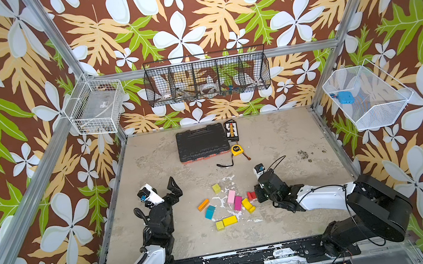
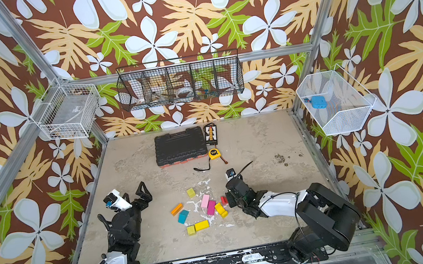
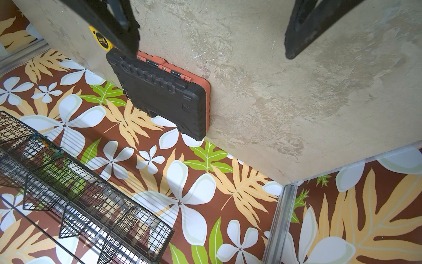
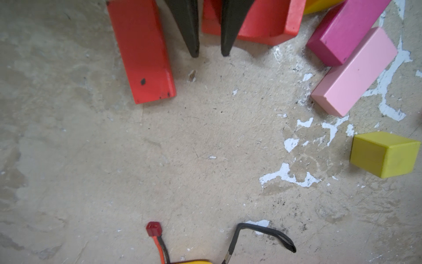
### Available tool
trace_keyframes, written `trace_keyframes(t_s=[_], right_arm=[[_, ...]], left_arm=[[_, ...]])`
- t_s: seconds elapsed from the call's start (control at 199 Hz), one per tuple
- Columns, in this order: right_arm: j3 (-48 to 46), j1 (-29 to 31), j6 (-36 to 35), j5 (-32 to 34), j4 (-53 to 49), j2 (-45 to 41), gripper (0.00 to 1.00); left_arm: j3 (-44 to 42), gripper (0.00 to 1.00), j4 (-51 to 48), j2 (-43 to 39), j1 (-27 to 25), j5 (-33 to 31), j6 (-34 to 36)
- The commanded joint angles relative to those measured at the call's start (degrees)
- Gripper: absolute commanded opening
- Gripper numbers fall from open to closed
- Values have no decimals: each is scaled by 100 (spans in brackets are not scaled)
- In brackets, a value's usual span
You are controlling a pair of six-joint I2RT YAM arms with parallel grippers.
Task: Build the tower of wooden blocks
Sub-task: 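Lower the right gripper onto the red arch block and close on it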
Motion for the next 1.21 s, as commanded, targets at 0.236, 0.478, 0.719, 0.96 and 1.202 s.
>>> trace_keyframes(t_s=[0.236,0.478,0.719,0.96,1.202], right_arm=[[87,-1,487,407,-448,-108,34],[53,14,619,458,-698,-385,36],[113,35,671,353,-952,-474,33],[-49,165,758,128,-699,-588,37],[123,289,819,234,-756,-327,31]], left_arm=[[11,100,193,6,4,-22,56],[22,100,194,28,6,-25,58],[56,100,186,68,9,-30,59],[101,100,134,122,6,77,53],[892,100,-2025,-325,0,1570,-546]])
